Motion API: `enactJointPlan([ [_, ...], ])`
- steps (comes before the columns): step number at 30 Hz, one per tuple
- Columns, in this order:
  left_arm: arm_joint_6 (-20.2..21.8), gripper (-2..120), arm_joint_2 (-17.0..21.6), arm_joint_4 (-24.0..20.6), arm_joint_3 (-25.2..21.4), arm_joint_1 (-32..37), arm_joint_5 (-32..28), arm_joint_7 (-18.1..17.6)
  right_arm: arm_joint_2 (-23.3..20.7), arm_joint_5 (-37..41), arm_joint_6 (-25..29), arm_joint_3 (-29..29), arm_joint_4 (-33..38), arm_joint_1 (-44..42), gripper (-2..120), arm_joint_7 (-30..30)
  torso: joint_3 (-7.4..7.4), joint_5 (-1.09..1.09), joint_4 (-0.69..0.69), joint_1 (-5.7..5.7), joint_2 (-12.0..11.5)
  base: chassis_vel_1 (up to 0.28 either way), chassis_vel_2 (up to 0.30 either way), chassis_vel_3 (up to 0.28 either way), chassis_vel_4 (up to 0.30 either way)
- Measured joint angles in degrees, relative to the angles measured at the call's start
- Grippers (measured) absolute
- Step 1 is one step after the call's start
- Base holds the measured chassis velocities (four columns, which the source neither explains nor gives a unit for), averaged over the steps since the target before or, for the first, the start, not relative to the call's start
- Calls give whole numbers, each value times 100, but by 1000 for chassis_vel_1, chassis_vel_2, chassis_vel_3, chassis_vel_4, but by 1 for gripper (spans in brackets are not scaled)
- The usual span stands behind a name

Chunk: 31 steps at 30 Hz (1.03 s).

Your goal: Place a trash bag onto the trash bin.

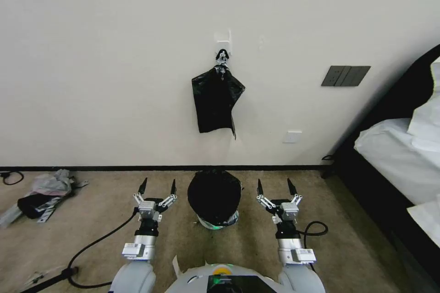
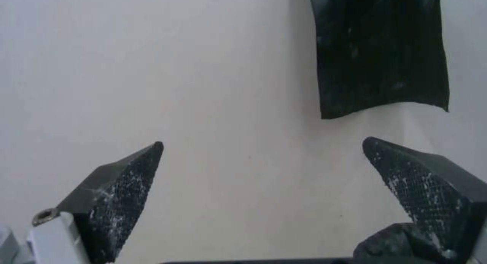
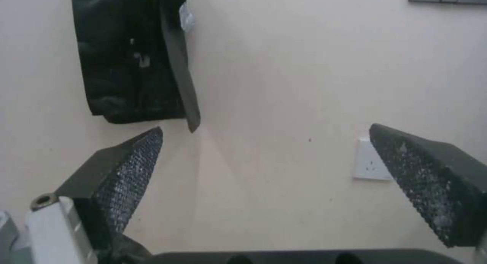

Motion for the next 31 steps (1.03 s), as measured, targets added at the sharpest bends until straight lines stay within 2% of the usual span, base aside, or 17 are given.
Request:
enactJointPlan([
  [31,69,100,19,0,22,-33,-51,-31,-27,37,-62,-24,7,34,100,30,0,0,0,1,0,0,0,0,0],
])
